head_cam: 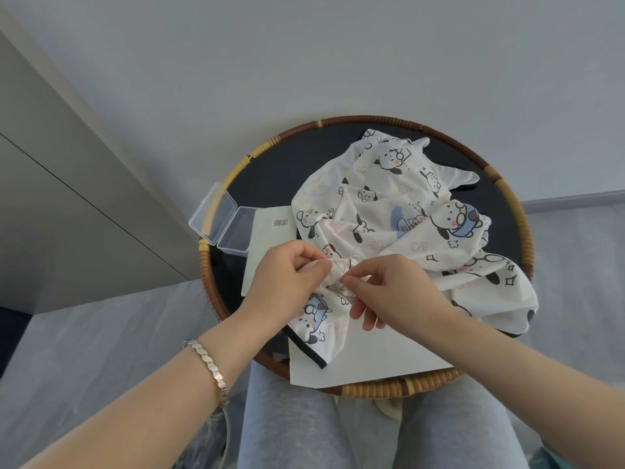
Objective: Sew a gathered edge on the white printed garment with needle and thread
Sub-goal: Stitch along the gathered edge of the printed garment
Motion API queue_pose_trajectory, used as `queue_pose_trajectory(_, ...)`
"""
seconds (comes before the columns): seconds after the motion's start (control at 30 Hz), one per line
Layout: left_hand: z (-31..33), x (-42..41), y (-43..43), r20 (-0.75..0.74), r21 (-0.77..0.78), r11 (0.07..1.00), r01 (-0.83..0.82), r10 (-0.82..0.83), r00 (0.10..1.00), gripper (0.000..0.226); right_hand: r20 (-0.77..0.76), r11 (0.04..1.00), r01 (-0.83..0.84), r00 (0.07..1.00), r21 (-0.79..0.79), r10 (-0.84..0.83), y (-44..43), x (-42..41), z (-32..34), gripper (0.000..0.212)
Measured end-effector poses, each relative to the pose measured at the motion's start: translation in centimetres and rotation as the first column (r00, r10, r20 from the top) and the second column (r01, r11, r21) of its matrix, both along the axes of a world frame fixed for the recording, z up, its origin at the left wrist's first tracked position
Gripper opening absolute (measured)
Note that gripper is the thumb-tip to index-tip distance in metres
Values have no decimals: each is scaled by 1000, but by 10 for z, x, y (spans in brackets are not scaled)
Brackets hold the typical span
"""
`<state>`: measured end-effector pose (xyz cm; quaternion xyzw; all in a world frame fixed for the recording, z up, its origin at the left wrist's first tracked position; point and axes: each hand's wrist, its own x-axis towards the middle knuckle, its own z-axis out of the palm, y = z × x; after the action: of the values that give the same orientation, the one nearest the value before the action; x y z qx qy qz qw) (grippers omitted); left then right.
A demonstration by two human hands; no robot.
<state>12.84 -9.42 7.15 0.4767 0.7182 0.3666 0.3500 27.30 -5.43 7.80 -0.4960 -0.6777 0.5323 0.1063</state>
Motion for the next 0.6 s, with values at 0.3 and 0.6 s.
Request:
queue_pose_trajectory(0.3,-2,-2,0,-22,4,1000,20,-20,1000,11,34,999,-27,999,20,26,1,-2,-2,16)
queue_pose_trajectory(0.6,-6,1,-6,-113,84,995,47,-37,993,9,27,999,-17,999,46,16,2,-6,-2,19)
